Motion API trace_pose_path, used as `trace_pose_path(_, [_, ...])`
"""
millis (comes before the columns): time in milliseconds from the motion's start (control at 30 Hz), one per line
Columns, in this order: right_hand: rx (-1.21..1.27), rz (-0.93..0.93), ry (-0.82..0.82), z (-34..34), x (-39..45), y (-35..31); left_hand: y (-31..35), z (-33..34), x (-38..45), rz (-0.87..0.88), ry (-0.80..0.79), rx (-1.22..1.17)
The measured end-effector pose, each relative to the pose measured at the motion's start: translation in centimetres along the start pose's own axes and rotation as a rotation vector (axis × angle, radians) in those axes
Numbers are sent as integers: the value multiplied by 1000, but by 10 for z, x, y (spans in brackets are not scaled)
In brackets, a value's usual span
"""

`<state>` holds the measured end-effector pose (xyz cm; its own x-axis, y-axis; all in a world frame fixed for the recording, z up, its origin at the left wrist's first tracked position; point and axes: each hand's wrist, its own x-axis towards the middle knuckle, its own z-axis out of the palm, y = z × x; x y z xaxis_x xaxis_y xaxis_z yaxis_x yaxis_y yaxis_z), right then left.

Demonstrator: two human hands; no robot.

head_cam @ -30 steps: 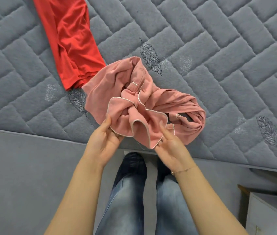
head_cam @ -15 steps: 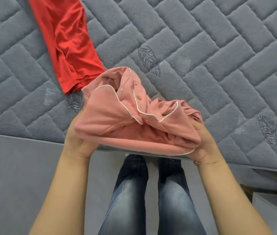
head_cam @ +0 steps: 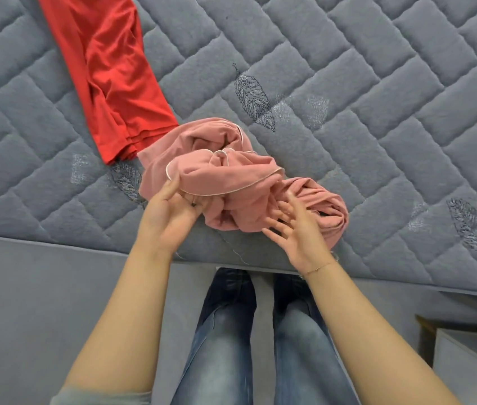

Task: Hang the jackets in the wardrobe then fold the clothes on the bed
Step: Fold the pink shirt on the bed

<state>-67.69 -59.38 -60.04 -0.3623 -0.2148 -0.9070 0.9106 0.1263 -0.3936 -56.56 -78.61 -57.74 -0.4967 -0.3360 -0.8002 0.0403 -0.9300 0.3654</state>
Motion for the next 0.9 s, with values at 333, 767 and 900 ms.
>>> trace_pose_path(333, [58, 65, -29, 25, 33, -26, -18, -15, -7, 78, -6, 216])
trace_pose_path(767, [-246, -80, 126, 14, 37, -34, 7, -3, -27, 155, -109, 547])
trace_pose_path(900, [-591, -29, 134, 18, 43, -28, -2, 5, -42, 248, -130, 643])
